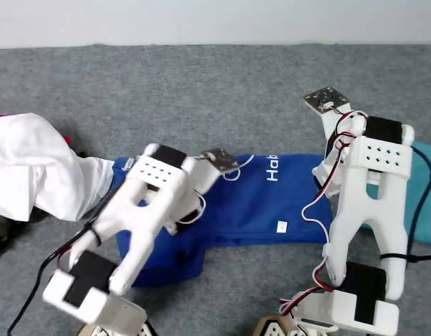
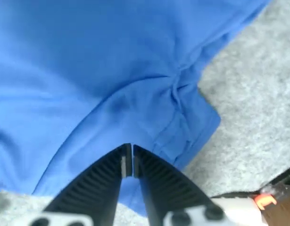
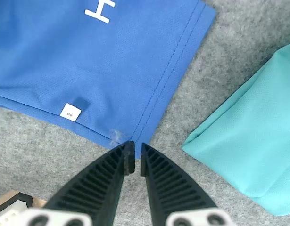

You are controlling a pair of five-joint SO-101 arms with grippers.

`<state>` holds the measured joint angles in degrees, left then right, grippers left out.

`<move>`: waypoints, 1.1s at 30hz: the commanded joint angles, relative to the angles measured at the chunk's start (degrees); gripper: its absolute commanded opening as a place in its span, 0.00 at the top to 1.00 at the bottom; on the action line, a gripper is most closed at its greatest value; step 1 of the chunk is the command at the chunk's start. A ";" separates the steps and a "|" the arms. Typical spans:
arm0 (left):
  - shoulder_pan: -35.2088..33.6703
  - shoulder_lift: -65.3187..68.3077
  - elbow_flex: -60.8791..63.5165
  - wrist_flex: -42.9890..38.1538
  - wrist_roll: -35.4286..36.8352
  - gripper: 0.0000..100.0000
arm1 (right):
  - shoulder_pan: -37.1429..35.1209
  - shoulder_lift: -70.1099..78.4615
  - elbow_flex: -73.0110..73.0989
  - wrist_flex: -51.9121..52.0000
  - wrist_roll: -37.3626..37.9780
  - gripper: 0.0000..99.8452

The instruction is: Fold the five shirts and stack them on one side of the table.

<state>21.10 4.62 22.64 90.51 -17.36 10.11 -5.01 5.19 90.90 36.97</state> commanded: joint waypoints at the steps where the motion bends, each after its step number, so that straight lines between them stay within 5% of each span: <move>1: 4.48 4.66 -1.80 -0.35 0.62 0.99 | 0.75 -3.03 -2.73 0.66 -0.44 0.97; 7: 16.88 10.37 -1.80 -0.62 2.55 0.99 | 0.75 -3.03 -2.73 0.66 -0.44 0.97; 11: 19.16 10.37 -2.07 -0.70 3.52 0.99 | 0.75 -3.03 -2.73 0.66 -0.44 0.97; 21: 12.40 9.67 -2.59 0.79 3.43 0.99 | 0.84 -3.03 -2.73 0.48 -0.44 0.97; 33: 2.73 -11.78 -5.41 4.13 3.52 0.99 | 0.40 -2.51 -2.73 -0.04 -0.44 0.97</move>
<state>26.64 -1.10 19.38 94.02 -14.20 10.11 -5.01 5.19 90.90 36.97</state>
